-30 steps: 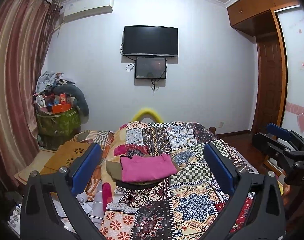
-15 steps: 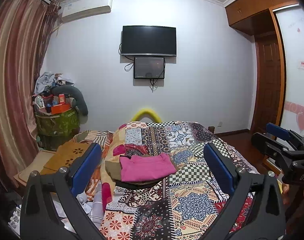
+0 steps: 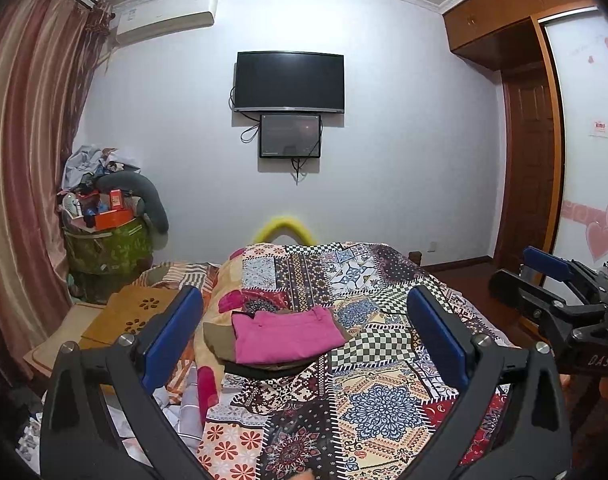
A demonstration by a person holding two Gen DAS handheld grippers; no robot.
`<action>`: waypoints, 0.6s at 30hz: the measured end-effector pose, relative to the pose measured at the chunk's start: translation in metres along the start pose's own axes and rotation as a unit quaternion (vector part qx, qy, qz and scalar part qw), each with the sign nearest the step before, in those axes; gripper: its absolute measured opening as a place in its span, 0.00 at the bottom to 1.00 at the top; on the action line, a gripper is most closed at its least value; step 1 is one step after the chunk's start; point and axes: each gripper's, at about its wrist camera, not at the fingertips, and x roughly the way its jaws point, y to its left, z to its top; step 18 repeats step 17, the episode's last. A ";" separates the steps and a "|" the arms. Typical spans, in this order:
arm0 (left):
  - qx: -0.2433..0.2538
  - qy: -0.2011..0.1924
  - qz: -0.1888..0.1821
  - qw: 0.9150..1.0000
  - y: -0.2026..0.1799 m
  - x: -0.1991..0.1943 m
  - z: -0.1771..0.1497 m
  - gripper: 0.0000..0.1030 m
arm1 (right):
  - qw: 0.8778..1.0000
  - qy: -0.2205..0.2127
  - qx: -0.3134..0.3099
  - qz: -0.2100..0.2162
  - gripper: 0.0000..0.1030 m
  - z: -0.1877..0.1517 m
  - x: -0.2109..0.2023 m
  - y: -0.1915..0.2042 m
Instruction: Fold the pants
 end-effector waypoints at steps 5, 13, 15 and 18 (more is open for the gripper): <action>-0.005 0.006 -0.003 1.000 0.001 0.001 0.000 1.00 | 1.000 0.002 0.000 -0.001 1.00 0.001 0.001 0.000; -0.003 0.012 -0.002 1.000 0.000 0.005 -0.004 1.00 | 1.000 0.007 0.000 -0.001 1.00 -0.001 0.003 -0.002; -0.005 0.014 -0.004 1.000 0.000 0.007 -0.004 1.00 | 1.000 0.009 0.001 -0.001 1.00 -0.001 0.004 -0.003; -0.007 0.017 -0.005 1.000 0.001 0.009 -0.004 1.00 | 1.000 0.010 0.002 -0.001 1.00 0.000 0.006 -0.004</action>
